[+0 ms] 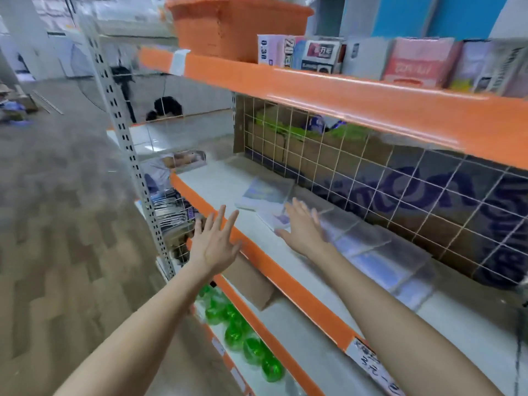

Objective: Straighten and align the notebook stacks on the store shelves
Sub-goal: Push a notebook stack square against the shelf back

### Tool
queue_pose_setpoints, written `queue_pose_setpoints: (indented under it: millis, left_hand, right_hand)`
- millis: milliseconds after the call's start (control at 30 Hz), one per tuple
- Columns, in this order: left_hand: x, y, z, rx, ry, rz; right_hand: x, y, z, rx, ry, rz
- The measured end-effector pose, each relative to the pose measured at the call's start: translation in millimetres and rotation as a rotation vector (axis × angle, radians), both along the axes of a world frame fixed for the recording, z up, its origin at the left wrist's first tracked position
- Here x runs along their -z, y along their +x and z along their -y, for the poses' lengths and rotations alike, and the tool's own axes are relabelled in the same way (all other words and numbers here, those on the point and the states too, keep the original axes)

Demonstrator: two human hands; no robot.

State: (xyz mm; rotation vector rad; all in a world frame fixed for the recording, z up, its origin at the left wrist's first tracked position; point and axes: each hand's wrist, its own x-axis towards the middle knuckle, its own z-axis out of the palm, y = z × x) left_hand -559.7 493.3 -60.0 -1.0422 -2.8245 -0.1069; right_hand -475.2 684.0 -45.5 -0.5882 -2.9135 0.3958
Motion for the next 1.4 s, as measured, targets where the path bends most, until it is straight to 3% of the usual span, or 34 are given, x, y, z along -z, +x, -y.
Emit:
queue_pose_setpoints:
  millis: [267, 767, 933, 1233, 1400]
  left_hand:
    - [18, -99, -57, 0.124, -0.026, 0.132]
    - [56, -203, -116, 0.635, -0.142, 0.247]
    - [55, -199, -112, 0.680, -0.122, 0.201]
    - [40, -181, -95, 0.746, -0.366, -0.021]
    - [35, -171, -78, 0.787, -0.381, -0.111]
  right_hand:
    - [22, -89, -18, 0.076, -0.029, 0.079]
    - [51, -138, -10, 0.324, -0.071, 0.289]
    - [53, -136, 3, 0.395, -0.051, 0.278]
    - [49, -113, 37, 0.439, -0.028, 0.233]
    - [43, -107, 51, 0.454, 0.115, 0.203]
